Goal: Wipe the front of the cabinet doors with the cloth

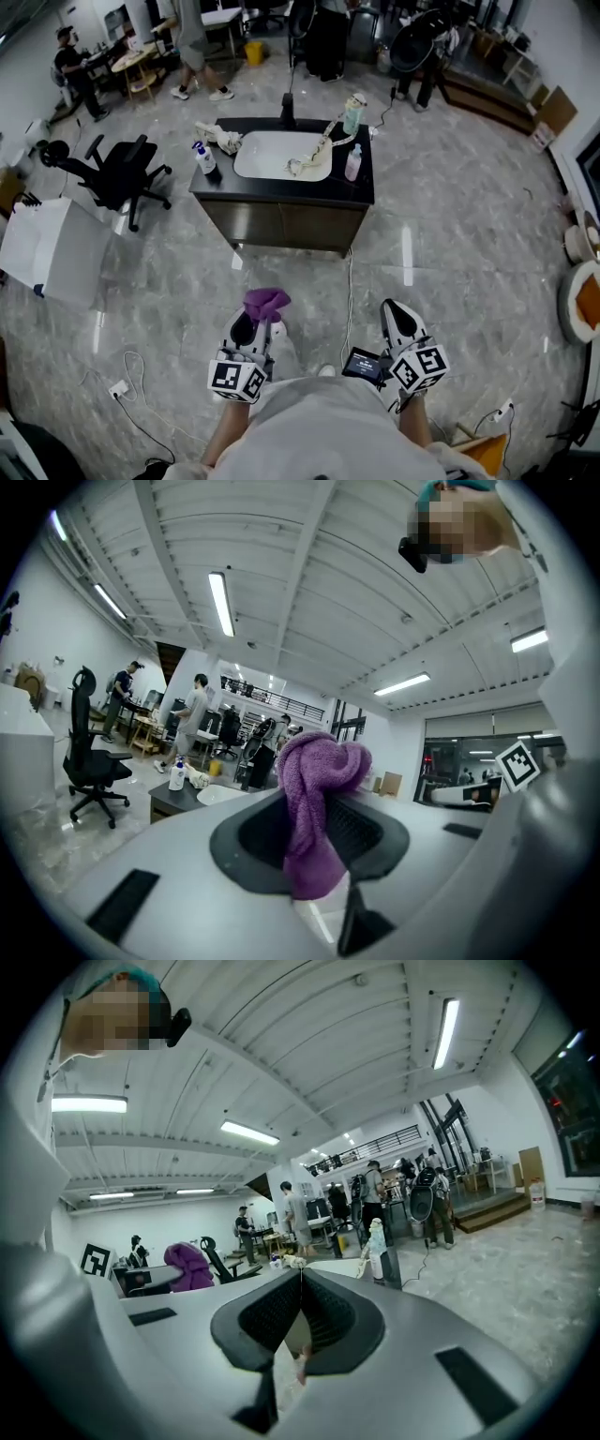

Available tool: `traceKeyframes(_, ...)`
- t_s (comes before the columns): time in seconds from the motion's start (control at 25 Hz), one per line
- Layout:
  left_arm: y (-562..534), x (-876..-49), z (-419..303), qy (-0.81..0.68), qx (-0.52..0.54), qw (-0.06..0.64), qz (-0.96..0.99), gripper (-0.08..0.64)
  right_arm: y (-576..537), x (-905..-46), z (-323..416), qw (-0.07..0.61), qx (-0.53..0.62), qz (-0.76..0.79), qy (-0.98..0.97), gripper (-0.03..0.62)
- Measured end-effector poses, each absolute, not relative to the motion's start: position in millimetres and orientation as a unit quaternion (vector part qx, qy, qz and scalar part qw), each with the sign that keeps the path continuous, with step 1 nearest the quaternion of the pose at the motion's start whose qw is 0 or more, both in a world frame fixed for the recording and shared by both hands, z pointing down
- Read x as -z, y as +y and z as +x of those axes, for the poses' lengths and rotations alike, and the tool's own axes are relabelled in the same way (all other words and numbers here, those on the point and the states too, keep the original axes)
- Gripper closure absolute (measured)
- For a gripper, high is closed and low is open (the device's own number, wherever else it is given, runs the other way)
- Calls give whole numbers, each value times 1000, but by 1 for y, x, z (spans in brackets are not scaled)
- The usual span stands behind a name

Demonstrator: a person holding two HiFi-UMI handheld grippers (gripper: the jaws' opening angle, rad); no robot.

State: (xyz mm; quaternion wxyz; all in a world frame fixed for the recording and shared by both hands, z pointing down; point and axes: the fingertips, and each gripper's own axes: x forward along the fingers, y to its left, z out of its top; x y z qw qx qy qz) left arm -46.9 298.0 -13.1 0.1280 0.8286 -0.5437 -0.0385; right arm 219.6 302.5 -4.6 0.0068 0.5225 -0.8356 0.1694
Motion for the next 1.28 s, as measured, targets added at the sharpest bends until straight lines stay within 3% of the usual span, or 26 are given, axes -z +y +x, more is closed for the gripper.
traceKeyframes(0.36,159,22,-66,-463,36,120,877,460,205,19,174,-12,-165,553,-816,565)
traceKeyframes(0.72,95,15,-72,-415,34,141,898,460,154,18,152,-15,-153,578,-802,565)
traceKeyframes(1.28,58,-44,8,-409,-4,173,896,459,116,-51,223,11,-194,577,-793,565)
